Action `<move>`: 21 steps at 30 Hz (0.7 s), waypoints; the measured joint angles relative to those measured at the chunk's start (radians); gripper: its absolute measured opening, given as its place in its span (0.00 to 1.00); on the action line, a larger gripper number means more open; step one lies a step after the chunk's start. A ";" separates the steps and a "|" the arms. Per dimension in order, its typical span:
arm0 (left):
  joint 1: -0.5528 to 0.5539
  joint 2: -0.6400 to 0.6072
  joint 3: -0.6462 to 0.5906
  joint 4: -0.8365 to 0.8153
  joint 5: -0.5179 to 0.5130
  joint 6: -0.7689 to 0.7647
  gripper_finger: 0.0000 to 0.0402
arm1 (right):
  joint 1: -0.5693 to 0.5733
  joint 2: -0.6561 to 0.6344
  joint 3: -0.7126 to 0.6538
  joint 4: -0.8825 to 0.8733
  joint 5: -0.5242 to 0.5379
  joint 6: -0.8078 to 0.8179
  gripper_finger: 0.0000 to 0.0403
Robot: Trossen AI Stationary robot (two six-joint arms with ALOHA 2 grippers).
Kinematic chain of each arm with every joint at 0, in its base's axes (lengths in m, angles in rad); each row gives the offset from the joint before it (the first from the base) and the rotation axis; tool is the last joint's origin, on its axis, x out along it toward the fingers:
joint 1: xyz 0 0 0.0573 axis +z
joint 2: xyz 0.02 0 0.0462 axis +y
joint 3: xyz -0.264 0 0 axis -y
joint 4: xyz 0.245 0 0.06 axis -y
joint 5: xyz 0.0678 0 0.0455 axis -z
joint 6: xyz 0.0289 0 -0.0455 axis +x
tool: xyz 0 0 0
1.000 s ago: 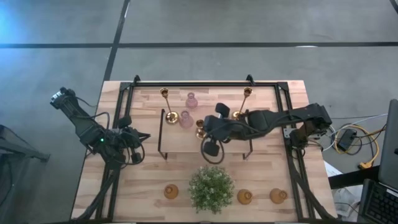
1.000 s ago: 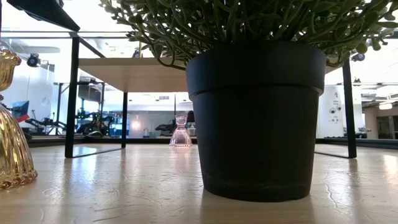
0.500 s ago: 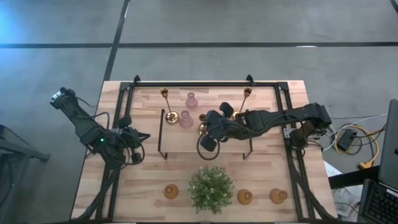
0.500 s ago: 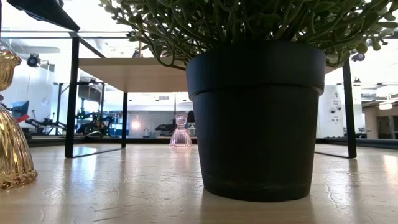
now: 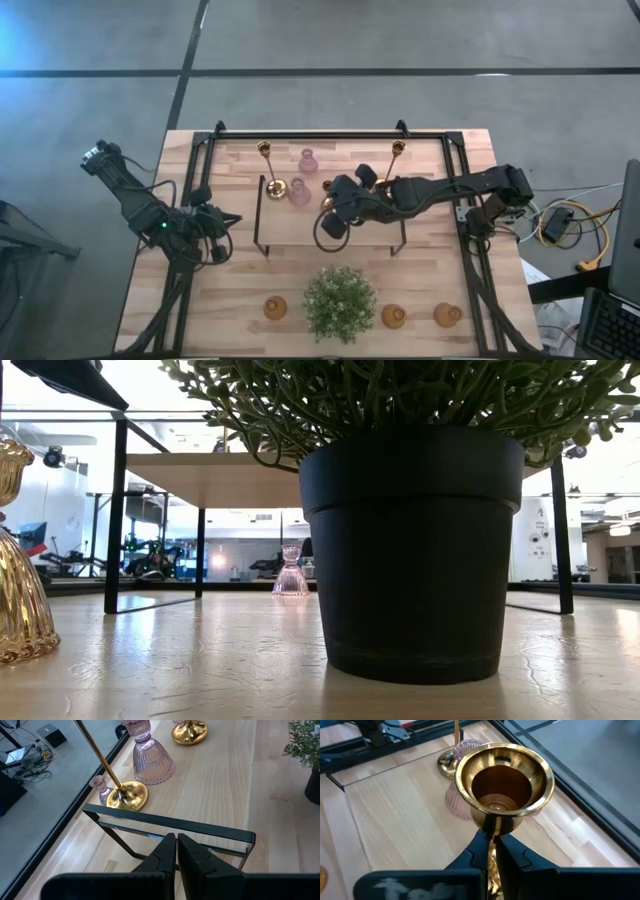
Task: Pick & Place candle stick holders
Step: Put the gold candle holder on the shelf
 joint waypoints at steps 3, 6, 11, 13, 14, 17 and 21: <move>0.000 0.000 0.000 0.000 0.000 0.000 0.05 | -0.003 0.000 -0.010 0.015 -0.002 0.004 0.03; 0.000 0.000 0.000 0.000 0.000 0.000 0.05 | -0.005 0.000 -0.013 0.018 -0.001 0.004 0.03; 0.000 0.000 0.000 0.000 0.000 0.000 0.05 | -0.010 -0.001 -0.013 0.022 -0.017 0.004 0.03; 0.000 0.000 0.000 0.000 0.000 0.000 0.05 | -0.014 -0.001 -0.013 0.022 -0.023 0.004 0.03; 0.000 0.000 0.000 0.000 0.000 0.000 0.05 | -0.017 -0.001 -0.013 0.022 -0.023 0.004 0.03; 0.000 0.000 0.000 0.000 0.000 0.000 0.05 | -0.021 -0.001 -0.018 0.027 -0.024 0.004 0.03; 0.000 0.000 0.000 0.000 0.000 0.000 0.05 | -0.025 -0.001 -0.018 0.031 -0.034 0.004 0.03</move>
